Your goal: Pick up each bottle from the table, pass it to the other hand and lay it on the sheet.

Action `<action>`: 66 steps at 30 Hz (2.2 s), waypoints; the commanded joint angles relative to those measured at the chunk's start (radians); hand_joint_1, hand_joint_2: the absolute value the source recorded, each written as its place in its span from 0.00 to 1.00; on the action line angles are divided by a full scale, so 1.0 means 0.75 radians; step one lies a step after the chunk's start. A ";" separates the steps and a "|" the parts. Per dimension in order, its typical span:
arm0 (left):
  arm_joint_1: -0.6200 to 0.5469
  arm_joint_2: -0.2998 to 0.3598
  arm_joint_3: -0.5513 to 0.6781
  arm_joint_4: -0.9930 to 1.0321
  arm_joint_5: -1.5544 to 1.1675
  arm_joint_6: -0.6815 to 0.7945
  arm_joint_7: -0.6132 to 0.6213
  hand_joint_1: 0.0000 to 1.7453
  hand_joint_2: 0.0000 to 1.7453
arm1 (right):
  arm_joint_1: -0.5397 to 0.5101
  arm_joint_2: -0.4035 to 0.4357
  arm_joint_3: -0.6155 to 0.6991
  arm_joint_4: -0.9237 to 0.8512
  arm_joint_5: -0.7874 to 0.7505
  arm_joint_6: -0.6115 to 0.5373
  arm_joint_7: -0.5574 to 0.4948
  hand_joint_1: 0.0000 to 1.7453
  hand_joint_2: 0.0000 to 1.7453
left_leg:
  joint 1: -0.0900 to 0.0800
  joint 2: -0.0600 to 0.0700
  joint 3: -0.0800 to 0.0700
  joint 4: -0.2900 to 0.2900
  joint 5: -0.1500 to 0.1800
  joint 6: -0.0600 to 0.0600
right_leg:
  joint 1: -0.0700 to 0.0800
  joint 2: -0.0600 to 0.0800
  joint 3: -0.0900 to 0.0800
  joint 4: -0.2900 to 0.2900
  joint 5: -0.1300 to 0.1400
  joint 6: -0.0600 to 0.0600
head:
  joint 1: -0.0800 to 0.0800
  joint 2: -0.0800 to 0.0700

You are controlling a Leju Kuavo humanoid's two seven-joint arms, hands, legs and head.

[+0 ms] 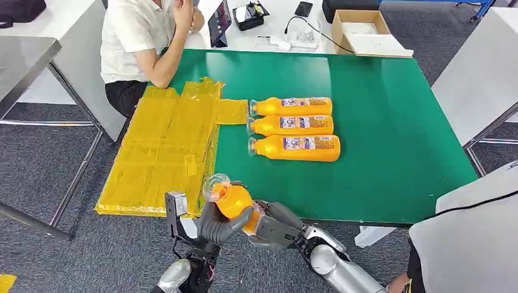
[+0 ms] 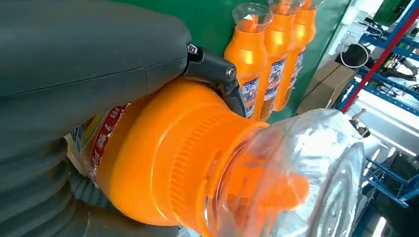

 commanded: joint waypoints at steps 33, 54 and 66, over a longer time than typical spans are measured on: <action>-0.138 0.208 -0.011 -0.266 -1.387 0.412 0.065 1.00 1.00 | 0.272 0.232 -0.405 -0.386 -0.062 -0.279 -0.361 0.00 0.00 | 0.000 -0.003 0.003 0.000 0.000 -0.002 | 0.000 -0.004 0.001 0.002 -0.002 -0.003 | -0.001 0.000; -0.635 0.099 0.163 0.836 -2.300 0.365 0.649 1.00 1.00 | 0.270 0.302 -0.482 -0.351 -0.094 -0.232 -0.296 0.00 0.00 | 0.000 -0.001 0.001 0.000 0.002 -0.004 | 0.000 -0.002 0.000 0.002 0.000 -0.002 | 0.000 0.000; -0.834 0.033 0.387 1.192 -2.108 0.170 0.620 1.00 1.00 | 0.201 0.321 -0.447 -0.227 -0.117 -0.183 -0.287 0.00 0.00 | 0.001 0.001 0.001 -0.001 0.003 -0.004 | 0.000 0.000 0.000 0.002 0.001 -0.002 | 0.000 0.000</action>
